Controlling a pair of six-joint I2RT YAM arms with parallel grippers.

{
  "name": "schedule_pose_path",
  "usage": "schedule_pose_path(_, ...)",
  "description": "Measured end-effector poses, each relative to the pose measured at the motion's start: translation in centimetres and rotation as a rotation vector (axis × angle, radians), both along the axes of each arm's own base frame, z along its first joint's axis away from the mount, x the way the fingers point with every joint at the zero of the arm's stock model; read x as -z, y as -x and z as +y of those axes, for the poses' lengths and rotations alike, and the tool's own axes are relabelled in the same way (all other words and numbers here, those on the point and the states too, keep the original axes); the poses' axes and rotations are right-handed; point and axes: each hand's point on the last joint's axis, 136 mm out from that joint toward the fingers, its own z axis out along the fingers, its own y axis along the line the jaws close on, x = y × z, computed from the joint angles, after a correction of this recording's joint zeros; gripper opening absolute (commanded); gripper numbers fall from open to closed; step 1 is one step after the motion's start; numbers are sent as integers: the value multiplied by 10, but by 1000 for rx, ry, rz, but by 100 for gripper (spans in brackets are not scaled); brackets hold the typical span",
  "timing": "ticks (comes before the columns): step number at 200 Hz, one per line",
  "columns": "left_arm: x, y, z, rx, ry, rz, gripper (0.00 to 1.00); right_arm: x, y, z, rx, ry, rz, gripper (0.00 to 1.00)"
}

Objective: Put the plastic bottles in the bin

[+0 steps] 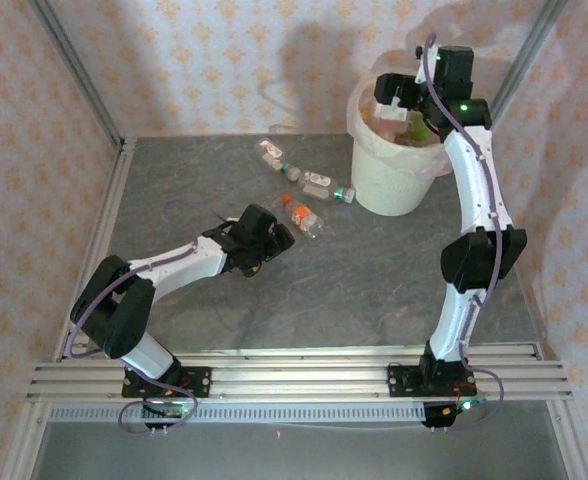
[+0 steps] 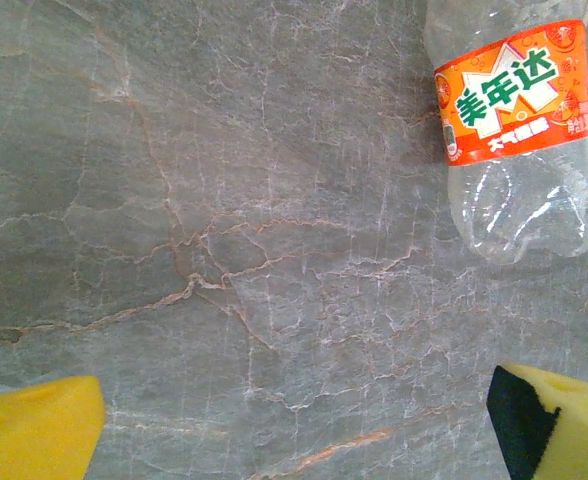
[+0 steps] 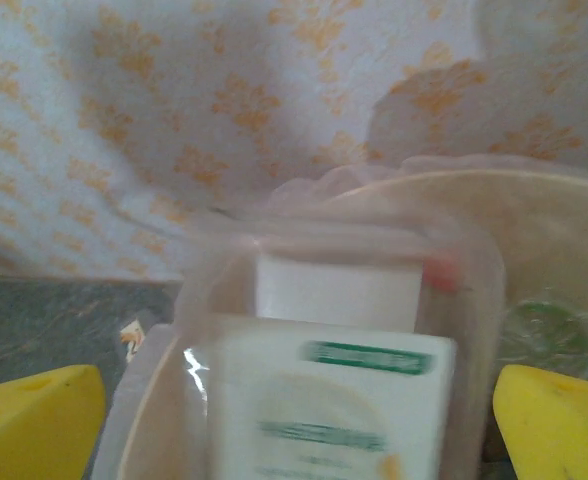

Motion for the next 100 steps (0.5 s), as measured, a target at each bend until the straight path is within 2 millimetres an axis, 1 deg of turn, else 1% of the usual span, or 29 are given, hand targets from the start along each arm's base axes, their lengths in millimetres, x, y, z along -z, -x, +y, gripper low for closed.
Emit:
schedule_pose_path(21,0,0,0,0,-2,1,100,-1,1,1,-2,-9,2,99)
schedule_pose_path(59,0,0,0,0,-1,1,100,-5,2,-3,19,-3,-6,99)
schedule_pose_path(81,0,0,0,0,-1,2,100,-7,10,-2,16,-5,-5,99)
schedule_pose_path(100,1,-2,-2,2,0,4,100,-11,21,2,-8,-28,-2,99)
